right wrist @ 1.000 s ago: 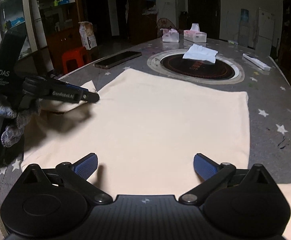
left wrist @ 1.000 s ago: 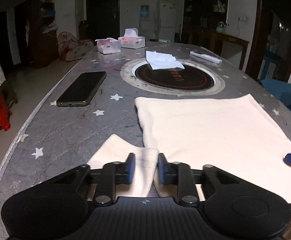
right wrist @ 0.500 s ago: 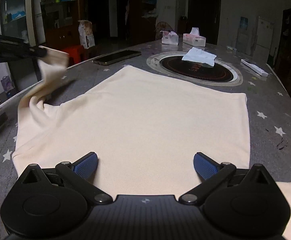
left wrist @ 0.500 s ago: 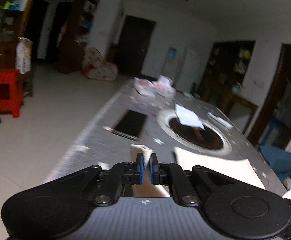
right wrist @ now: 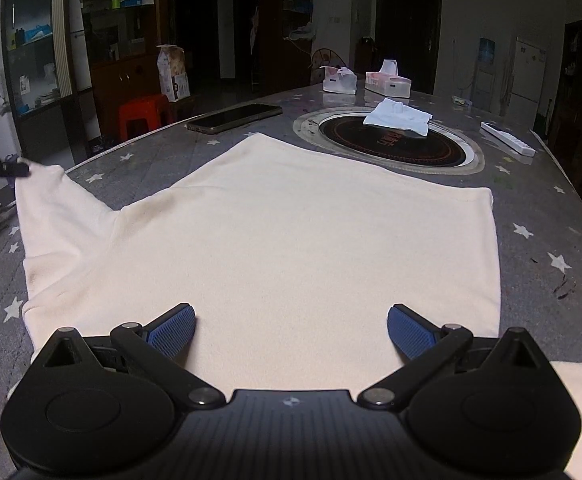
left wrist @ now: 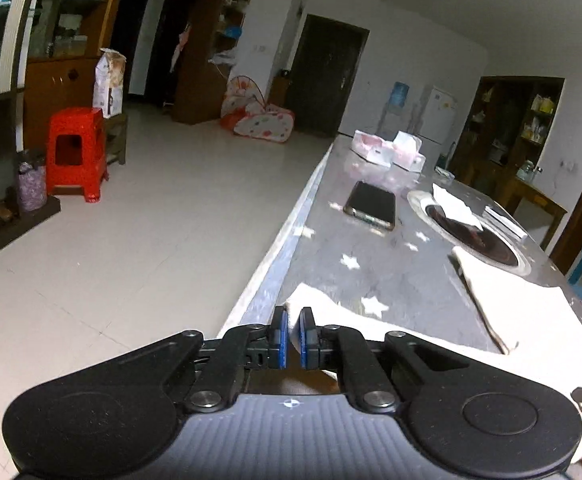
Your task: Fold clothes
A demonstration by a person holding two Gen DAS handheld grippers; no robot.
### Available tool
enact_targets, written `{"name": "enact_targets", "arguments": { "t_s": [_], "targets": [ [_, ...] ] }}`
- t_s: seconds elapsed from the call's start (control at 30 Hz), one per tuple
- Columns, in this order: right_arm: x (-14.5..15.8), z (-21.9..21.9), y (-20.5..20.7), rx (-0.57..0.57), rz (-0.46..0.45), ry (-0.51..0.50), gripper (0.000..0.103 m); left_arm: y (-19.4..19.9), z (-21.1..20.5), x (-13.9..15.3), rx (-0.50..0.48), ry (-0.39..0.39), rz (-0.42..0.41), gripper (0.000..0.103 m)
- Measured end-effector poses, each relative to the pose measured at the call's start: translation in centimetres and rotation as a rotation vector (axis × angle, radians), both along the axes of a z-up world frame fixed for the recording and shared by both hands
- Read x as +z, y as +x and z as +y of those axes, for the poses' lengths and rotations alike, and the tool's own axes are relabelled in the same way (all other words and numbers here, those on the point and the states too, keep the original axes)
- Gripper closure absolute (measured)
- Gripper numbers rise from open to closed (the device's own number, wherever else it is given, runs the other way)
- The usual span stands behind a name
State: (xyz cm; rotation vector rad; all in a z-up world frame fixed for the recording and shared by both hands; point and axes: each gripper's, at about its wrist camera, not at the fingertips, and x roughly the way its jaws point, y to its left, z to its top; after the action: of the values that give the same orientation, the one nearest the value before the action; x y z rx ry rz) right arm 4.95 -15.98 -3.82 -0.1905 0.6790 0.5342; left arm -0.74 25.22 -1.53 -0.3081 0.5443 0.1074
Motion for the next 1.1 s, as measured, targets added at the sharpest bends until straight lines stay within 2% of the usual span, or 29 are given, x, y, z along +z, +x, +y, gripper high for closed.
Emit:
{"name": "enact_targets", "arguments": {
  "t_s": [0.2, 0.37, 0.57, 0.7, 1.1],
  "targets": [
    [0.0, 0.0, 0.0, -0.001, 0.000, 0.001, 0.000, -0.2, 0.4, -1.6, -0.024, -0.023, 0.038, 0.096],
    [-0.1, 0.0, 0.0, -0.001, 0.000, 0.000, 0.000, -1.0, 0.1, -1.9, -0.046, 0.015, 0.018, 0.096],
    [-0.1, 0.0, 0.1, -0.002, 0.001, 0.002, 0.000, -1.4, -0.4, -2.5, -0.023, 0.030, -0.020, 0.094],
    [-0.1, 0.0, 0.1, -0.002, 0.001, 0.003, 0.000, -1.5, 0.1, -2.6, -0.027, 0.001, -0.022, 0.094],
    [-0.1, 0.0, 0.0, -0.003, -0.001, 0.001, 0.000, -1.7, 0.1, -2.3, -0.022, -0.020, -0.032, 0.088]
  ]
}}
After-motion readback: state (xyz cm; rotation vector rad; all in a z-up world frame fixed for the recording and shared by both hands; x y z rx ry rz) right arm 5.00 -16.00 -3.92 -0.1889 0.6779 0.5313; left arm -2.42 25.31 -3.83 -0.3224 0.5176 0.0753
